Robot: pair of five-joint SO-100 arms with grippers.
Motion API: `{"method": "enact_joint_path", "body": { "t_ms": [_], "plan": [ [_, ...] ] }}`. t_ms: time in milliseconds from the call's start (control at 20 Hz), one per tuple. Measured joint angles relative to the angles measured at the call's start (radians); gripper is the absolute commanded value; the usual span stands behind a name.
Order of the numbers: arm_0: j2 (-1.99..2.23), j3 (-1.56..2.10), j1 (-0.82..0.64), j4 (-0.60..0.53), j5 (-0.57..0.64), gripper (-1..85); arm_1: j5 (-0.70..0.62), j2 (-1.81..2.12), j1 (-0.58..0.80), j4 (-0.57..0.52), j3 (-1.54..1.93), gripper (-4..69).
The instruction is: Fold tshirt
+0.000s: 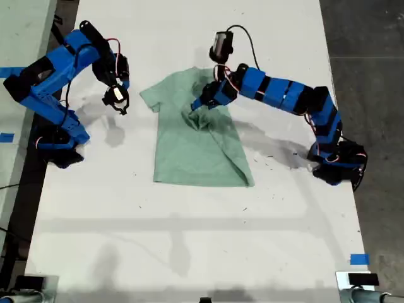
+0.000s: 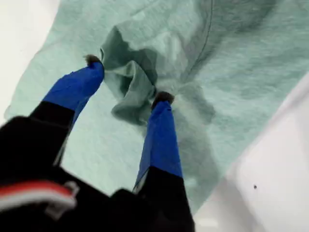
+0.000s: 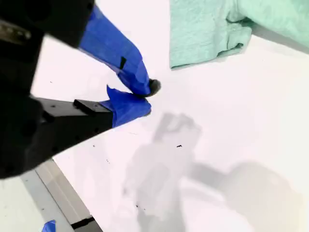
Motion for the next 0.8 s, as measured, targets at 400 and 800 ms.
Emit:
{"method": "enact_joint_path", "body": {
  "t_ms": [400,800],
  "plan": [
    [-0.014,-0.003,0.032,0.002,0.002,29.8,-0.109,0.471,0.147,0.337,0.193,26.5],
    [-0.224,-0.299,0.011,0.077,0.091,37.2,-0.098,0.670,0.127,0.339,0.426,25.5]
  ]
}}
